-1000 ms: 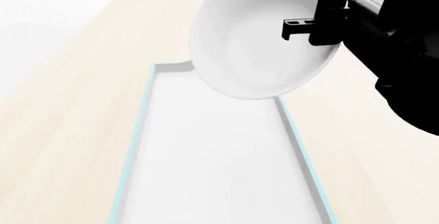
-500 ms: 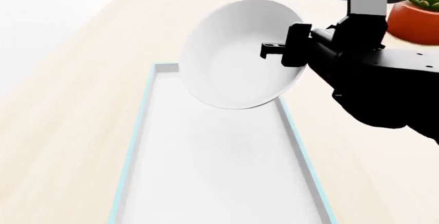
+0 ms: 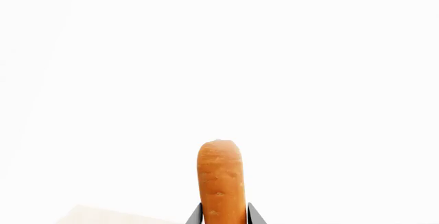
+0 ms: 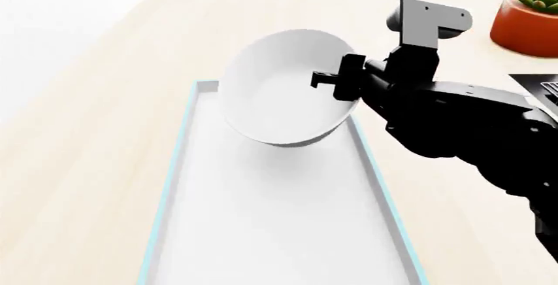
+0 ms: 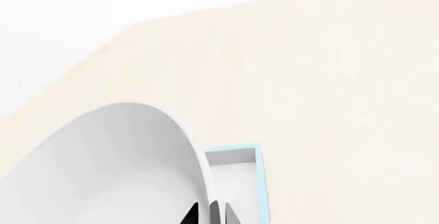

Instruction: Place the two vegetables and bowl onto the tray for setting up a vegetable dip station.

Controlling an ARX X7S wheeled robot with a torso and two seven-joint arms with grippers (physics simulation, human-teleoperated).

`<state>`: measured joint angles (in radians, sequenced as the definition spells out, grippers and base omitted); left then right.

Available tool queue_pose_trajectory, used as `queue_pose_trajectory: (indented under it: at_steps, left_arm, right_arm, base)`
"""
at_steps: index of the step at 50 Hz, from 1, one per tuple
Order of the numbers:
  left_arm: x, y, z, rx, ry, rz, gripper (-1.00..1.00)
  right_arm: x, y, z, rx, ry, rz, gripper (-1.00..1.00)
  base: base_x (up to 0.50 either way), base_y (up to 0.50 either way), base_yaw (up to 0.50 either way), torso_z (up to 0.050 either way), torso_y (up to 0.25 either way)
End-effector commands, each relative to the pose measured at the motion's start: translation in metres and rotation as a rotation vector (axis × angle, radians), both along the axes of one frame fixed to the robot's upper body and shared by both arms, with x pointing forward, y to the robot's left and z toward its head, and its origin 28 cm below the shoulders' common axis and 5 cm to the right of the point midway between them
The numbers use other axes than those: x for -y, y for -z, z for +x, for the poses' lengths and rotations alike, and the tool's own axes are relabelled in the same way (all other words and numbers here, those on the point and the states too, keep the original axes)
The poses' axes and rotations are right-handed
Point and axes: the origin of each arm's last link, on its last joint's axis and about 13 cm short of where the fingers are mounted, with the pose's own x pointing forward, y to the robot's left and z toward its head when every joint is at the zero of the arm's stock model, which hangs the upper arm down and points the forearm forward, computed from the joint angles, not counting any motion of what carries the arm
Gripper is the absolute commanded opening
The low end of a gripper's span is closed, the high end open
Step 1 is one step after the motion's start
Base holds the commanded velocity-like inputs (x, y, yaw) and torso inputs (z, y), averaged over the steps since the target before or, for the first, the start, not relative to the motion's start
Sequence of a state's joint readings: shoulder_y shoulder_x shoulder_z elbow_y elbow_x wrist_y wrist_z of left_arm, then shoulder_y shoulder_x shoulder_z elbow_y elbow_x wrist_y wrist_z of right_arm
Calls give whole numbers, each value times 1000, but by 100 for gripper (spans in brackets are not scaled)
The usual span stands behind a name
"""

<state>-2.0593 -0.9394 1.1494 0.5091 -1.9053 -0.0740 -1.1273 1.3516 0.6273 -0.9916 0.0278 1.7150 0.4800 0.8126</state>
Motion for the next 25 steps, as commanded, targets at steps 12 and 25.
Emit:
queue_pose_trajectory:
  at_steps: [12,25]
  left_arm:
    - [0,0,0,2,0,-3,-100]
    - [0,-1,0,4,0,-2,-100]
  right_arm:
    - [-9,24,25,-48,-9,66,-100]
    - [-15,28,31,-58,-24,80,-100]
  base:
    - [0,0,0,0,0]
    - [0,0,0,0,0]
